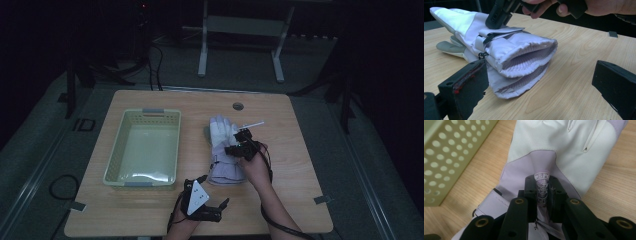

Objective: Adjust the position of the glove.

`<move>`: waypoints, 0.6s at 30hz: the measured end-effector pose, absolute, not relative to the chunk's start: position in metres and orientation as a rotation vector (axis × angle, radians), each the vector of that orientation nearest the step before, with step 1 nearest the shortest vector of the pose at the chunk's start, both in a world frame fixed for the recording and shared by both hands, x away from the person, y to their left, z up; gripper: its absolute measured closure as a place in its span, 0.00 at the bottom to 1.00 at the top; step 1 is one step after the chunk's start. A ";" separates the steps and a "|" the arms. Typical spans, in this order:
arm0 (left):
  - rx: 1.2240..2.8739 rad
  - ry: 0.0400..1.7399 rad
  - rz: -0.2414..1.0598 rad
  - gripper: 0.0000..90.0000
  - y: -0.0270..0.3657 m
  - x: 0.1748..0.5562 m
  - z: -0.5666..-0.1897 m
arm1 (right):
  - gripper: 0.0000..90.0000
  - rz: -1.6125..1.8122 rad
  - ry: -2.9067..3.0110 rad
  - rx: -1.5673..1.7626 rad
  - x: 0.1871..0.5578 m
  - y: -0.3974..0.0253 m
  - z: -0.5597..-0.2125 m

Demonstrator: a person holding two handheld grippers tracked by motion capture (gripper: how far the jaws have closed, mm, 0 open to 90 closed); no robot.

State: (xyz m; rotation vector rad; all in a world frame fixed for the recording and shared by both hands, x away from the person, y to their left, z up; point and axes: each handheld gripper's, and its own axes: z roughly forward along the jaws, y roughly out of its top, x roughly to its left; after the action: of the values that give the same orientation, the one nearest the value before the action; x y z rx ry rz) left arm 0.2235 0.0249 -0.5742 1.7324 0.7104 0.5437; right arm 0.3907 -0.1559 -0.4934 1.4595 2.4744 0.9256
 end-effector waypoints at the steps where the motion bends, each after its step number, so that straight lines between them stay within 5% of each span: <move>1: 1.732 0.711 0.543 0.01 0.025 0.223 -0.574 | 0.89 0.920 2.481 1.455 0.391 -0.156 -0.495; 18: 1.731 0.715 0.534 0.01 0.025 0.224 -0.574 | 0.86 0.857 2.466 1.454 0.398 -0.174 -0.502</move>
State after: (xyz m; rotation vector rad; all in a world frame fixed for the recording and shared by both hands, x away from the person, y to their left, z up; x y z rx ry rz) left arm 0.2243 0.0249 -0.5741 1.7306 0.7146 0.5345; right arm 0.3977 -0.1738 -0.5022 1.4544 2.4661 0.8571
